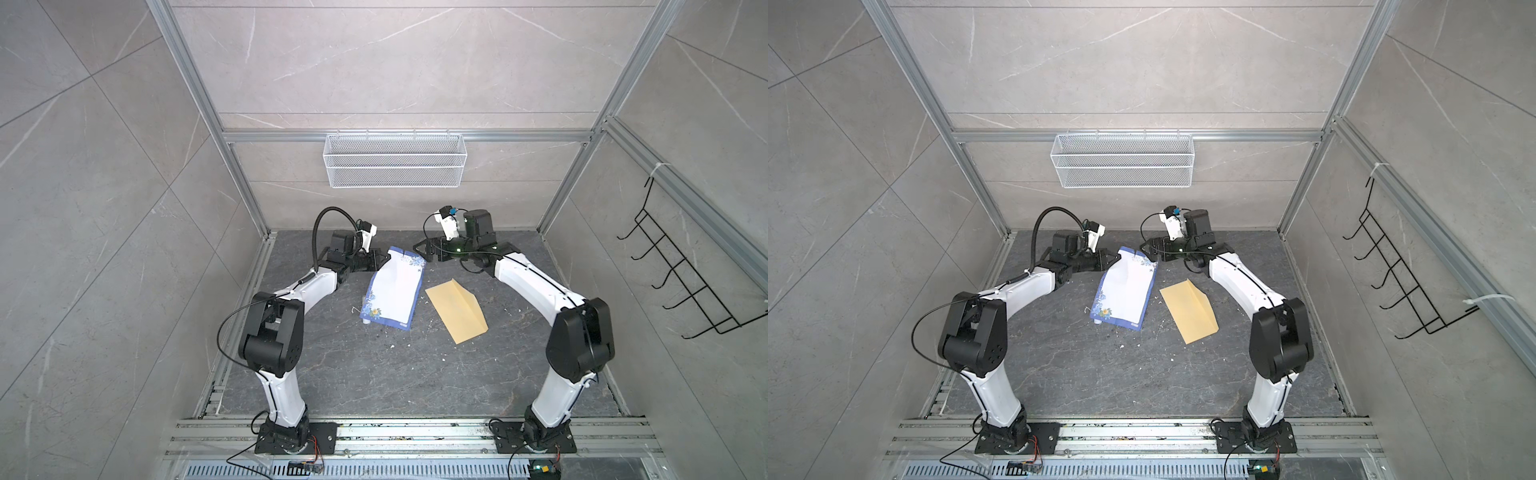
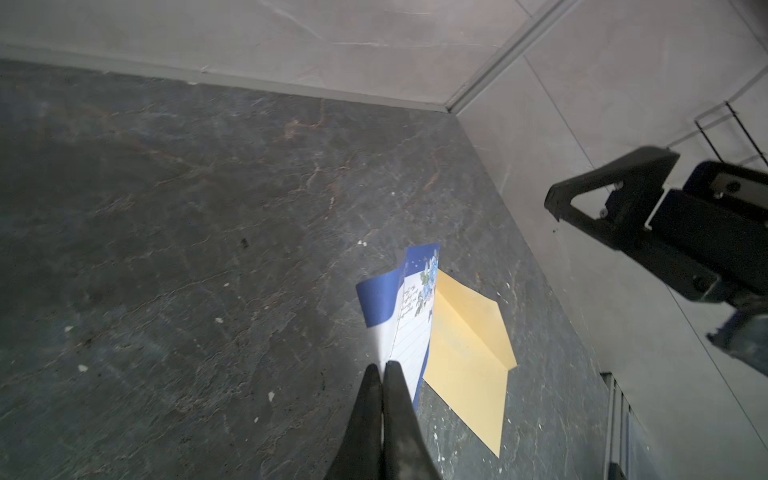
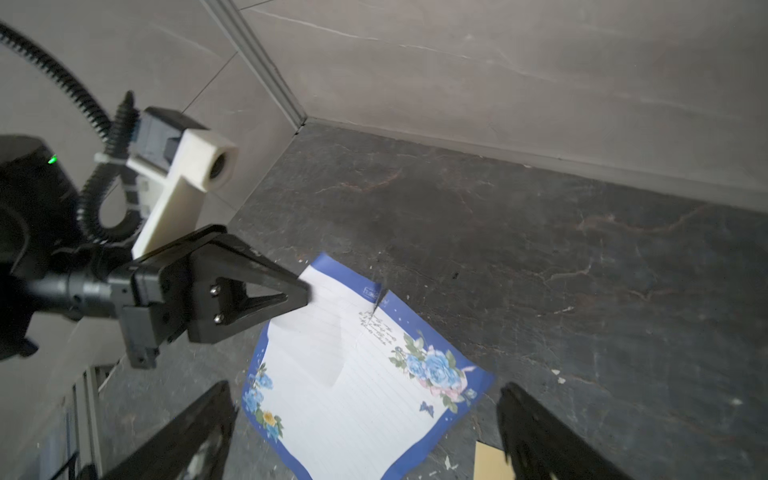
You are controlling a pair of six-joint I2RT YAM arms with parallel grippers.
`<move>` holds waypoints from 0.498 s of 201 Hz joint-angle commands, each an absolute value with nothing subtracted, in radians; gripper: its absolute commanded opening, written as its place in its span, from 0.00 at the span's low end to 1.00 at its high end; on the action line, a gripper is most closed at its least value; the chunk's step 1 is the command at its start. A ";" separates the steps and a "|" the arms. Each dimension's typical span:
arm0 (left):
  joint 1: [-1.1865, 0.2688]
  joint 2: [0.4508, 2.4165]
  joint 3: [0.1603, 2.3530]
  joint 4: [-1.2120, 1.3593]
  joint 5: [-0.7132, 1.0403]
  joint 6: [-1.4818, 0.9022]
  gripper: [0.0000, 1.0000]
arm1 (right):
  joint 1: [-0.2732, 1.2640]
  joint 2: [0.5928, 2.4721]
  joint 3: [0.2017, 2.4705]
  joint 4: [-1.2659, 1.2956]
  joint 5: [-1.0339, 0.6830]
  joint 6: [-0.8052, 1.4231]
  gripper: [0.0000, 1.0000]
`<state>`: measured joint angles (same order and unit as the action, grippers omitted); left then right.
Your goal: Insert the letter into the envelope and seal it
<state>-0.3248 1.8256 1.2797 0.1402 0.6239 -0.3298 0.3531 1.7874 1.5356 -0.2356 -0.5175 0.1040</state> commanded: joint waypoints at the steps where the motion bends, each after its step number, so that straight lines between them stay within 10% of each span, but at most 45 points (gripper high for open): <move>1: -0.341 1.761 1.254 0.208 0.734 -0.204 0.05 | 0.354 1.762 1.562 -0.415 -0.617 -0.162 0.99; 100: -0.413 1.693 1.228 0.195 0.783 -0.143 0.05 | 0.364 1.803 1.644 -0.527 -0.736 -0.497 0.92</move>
